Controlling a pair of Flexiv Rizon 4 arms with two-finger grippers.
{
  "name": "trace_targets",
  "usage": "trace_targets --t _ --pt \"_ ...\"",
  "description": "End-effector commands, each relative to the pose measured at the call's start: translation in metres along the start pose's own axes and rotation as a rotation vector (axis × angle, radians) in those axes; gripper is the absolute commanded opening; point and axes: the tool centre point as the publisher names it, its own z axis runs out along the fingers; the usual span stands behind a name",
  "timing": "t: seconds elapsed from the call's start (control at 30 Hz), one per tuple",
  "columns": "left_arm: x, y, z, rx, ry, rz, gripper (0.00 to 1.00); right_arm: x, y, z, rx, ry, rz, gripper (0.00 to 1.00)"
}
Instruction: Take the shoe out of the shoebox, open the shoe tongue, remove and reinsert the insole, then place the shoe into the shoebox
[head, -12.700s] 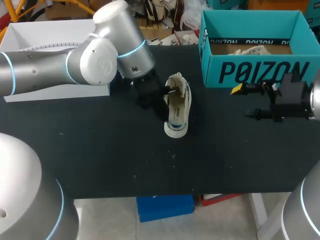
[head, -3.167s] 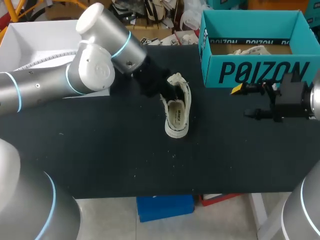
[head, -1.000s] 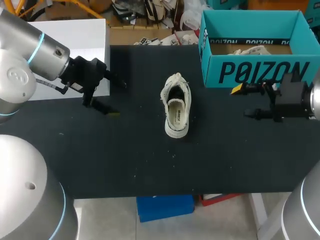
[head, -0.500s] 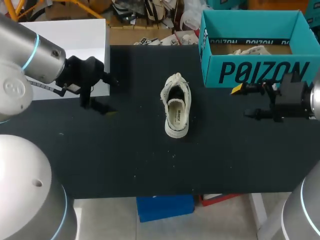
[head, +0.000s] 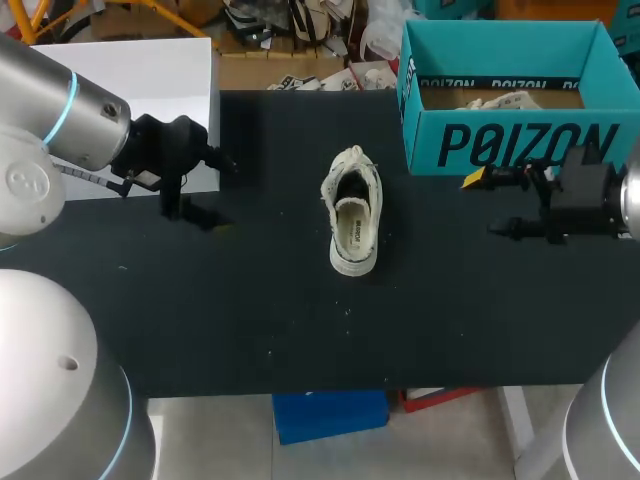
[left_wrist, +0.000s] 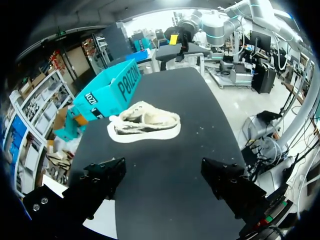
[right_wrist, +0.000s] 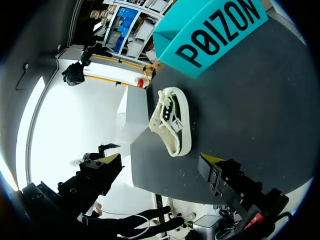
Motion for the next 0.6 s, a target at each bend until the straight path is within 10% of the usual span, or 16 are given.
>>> trace_targets --t 0.03,0.6 --pt "0.001 0.0 0.0 -0.003 -0.001 0.0 1.0 0.001 0.0 0.0 0.0 -0.002 0.001 1.0" --pt "0.001 0.0 0.0 -0.003 -0.001 0.0 1.0 0.018 0.045 0.05 0.097 -0.454 -0.356 1.0"
